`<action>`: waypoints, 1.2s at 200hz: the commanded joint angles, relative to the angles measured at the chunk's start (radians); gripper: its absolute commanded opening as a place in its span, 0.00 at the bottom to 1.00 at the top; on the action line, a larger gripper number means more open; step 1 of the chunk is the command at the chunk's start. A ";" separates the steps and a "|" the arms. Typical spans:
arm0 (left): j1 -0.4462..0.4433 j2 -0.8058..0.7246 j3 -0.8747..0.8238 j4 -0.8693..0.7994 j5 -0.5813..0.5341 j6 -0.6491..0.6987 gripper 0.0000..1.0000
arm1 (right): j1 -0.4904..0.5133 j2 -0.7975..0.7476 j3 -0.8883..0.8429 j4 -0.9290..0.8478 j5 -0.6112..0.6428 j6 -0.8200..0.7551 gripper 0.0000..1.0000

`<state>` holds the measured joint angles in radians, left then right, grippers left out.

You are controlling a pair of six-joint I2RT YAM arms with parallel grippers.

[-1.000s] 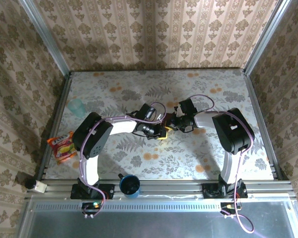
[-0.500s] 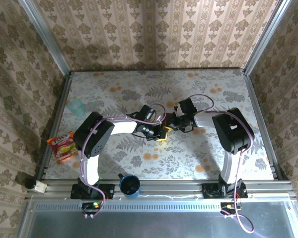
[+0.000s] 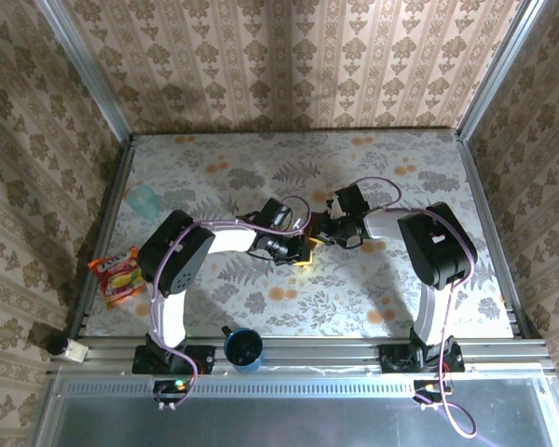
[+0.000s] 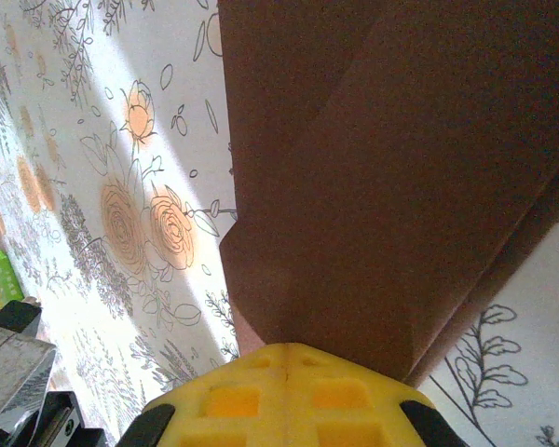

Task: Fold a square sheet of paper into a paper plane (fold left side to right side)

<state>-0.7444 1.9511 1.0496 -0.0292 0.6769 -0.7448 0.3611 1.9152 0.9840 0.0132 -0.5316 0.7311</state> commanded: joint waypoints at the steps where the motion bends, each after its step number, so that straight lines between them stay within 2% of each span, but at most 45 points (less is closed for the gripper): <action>1: 0.001 0.015 -0.027 -0.026 -0.013 0.005 0.00 | 0.007 0.061 -0.008 -0.117 0.080 -0.027 0.00; 57: -0.021 0.006 -0.052 -0.039 -0.027 0.004 0.00 | 0.006 0.061 -0.007 -0.132 0.088 -0.035 0.00; 62: -0.024 0.003 -0.055 -0.042 -0.059 0.003 0.00 | 0.006 0.060 -0.007 -0.132 0.089 -0.036 0.00; 96: -0.038 -0.020 -0.085 -0.055 -0.083 0.004 0.00 | 0.007 0.060 -0.009 -0.137 0.093 -0.040 0.00; 149: -0.065 -0.060 -0.115 -0.053 -0.087 -0.014 0.00 | 0.007 0.057 -0.014 -0.137 0.092 -0.038 0.00; 240: -0.060 -0.133 -0.106 -0.016 -0.057 -0.049 0.00 | 0.018 0.054 -0.010 -0.142 0.089 -0.035 0.00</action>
<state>-0.8055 1.8664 0.9554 -0.0238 0.5888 -0.7643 0.3714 1.9179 0.9943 -0.0105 -0.5327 0.7097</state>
